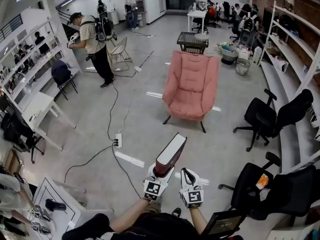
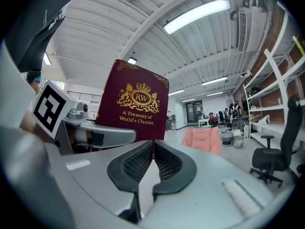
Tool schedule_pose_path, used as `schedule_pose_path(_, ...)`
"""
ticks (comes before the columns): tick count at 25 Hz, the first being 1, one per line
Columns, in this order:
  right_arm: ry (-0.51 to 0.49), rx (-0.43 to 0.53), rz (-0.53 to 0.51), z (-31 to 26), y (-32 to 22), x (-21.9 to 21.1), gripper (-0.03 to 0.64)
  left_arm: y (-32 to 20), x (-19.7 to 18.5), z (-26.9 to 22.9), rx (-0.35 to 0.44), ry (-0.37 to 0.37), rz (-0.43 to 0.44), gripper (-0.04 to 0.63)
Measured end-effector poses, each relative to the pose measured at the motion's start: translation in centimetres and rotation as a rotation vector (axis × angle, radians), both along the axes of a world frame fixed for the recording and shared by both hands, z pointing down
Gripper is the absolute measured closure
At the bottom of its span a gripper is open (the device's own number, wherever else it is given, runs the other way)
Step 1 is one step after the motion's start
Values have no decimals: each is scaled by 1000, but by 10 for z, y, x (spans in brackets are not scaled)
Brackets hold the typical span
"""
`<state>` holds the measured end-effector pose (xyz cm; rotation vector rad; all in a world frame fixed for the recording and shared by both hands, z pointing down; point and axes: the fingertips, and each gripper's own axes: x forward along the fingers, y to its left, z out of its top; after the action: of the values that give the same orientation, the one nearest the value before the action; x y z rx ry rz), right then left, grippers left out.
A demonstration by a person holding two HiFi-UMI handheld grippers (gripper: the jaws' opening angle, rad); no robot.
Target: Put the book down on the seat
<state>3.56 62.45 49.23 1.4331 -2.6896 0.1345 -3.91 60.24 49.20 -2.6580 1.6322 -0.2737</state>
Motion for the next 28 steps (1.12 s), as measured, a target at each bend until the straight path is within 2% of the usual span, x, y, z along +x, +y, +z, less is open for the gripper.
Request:
schedule_pose_path(8, 33, 48, 33, -6, -92, -35, 597, -95, -47, 3, -4, 59, 22, 367)
schedule_pose_path(12, 63, 73, 63, -24, -133, -55, 591, -136, -62, -6, 11, 89, 81, 367)
schedule_pose_path(15, 52, 78, 77, -28, -157, -67, 591, -161, -67, -2, -13, 87, 116, 367)
schedule_pose_path(19, 58, 64, 45, -16, -183, -73, 591, -192, -66, 10, -41, 72, 123, 367)
schedule_pose_path(22, 53, 62, 55, -9, -210, -59, 596, -222, -57, 14, -47, 60, 113, 367)
schedule_pose_path(28, 21, 50, 27, 2, -289, 2, 592, -292, -9, 25, -93, 55, 78, 367)
